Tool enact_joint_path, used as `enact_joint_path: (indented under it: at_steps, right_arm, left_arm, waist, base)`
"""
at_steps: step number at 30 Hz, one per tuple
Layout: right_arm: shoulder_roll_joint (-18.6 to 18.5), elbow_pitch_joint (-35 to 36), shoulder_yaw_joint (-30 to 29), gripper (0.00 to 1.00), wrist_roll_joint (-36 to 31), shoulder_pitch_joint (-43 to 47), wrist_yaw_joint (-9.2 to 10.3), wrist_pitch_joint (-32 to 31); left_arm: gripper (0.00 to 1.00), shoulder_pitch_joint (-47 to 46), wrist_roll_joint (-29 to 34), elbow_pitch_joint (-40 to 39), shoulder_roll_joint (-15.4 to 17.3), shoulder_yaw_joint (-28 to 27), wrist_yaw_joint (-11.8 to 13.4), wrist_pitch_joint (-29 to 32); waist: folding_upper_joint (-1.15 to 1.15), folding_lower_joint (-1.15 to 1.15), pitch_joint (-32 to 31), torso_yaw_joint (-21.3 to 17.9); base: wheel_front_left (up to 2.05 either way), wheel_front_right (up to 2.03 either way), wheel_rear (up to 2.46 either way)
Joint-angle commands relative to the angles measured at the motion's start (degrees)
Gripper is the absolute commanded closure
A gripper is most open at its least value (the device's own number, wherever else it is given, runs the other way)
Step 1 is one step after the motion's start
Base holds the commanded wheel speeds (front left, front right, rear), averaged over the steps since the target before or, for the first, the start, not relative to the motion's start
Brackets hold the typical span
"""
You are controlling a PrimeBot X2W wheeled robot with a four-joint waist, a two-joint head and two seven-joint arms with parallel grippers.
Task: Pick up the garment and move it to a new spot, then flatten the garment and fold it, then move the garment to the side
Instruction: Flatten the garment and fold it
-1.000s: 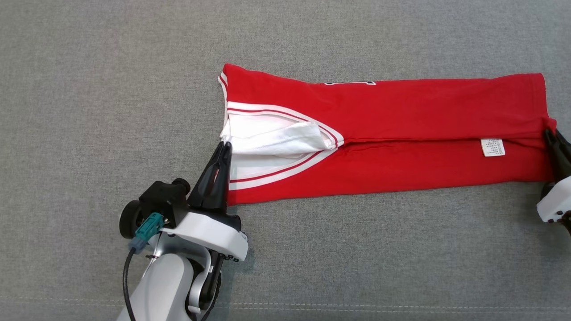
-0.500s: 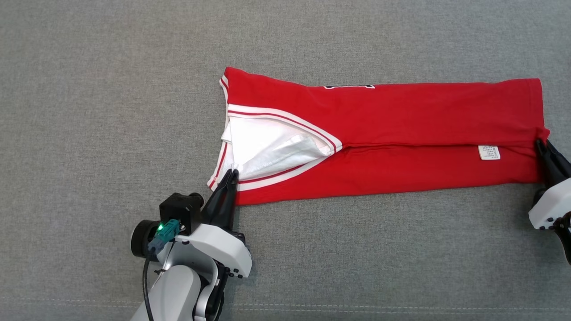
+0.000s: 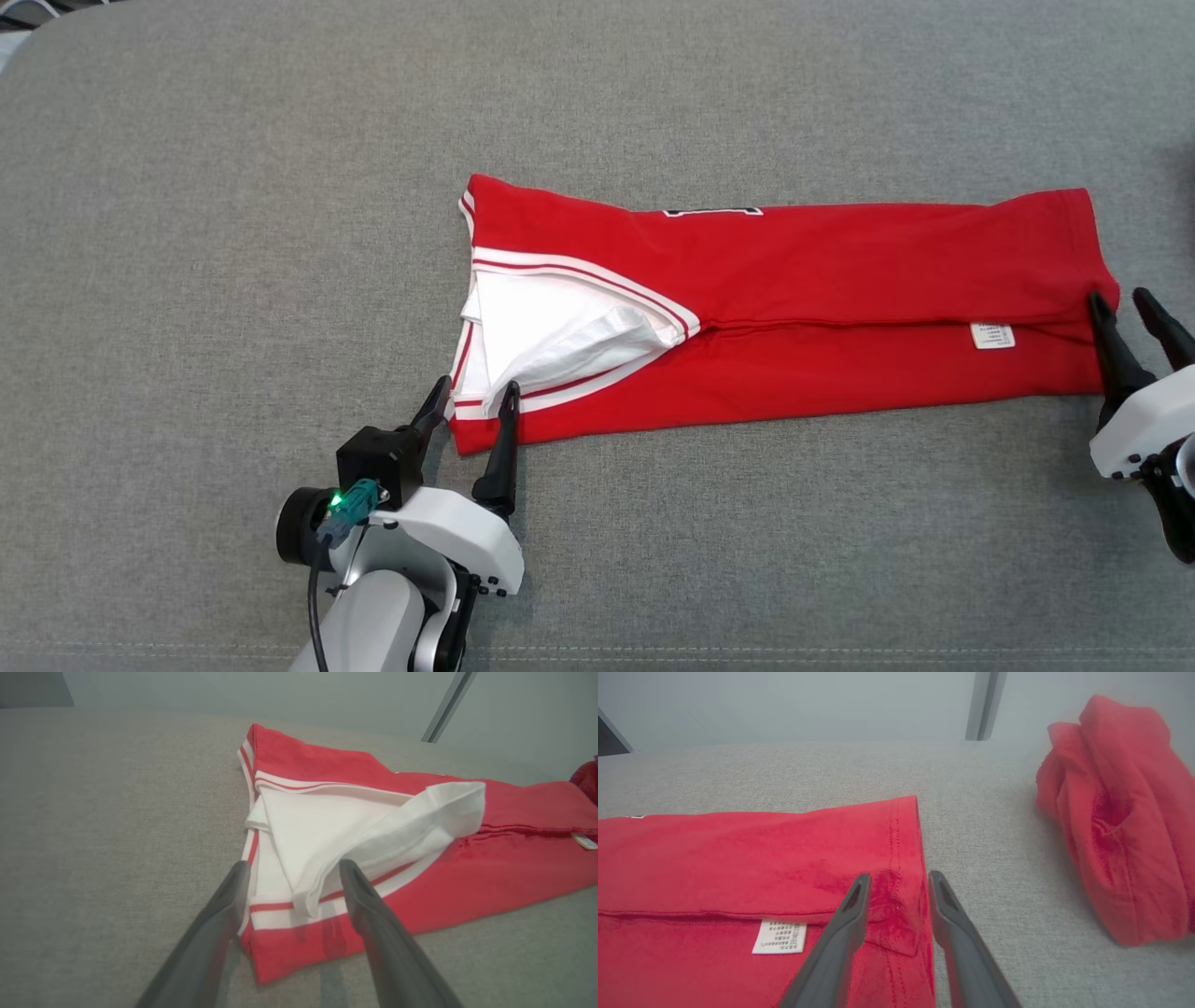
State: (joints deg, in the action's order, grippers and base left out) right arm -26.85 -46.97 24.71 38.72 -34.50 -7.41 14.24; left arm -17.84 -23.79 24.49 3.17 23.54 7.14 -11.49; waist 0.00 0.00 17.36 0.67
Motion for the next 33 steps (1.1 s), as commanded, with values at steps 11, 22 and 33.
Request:
enact_joint_path:
  at_steps: [11, 22, 33]
  right_arm:
    - [0.87, 1.95, -5.81, 0.0, -5.69, 5.64, -0.08, 0.75]
    - [6.78, 11.58, -11.65, 0.0, -12.1, 12.79, -0.08, 0.75]
    - [11.17, 20.51, -15.86, 0.0, -16.7, 18.9, -0.08, 0.75]
  left_arm:
    - [0.0, 3.34, -0.64, -1.73, 2.4, -4.4, 2.77, -2.69]
    - [0.0, 8.45, 1.67, -9.14, 3.33, -9.15, 3.65, -3.48]
    - [0.0, 13.66, 6.06, -16.18, 1.8, -13.76, 1.17, -3.5]
  waist:
    - [0.0, 0.0, -7.6, -1.2]
    - [0.0, 0.0, -13.37, -2.61]
    - [0.0, 0.0, -16.64, -4.35]
  base:
    - [0.0, 0.0, 0.0]
    - [0.0, 0.0, 0.0]
    - [0.0, 0.0, 0.0]
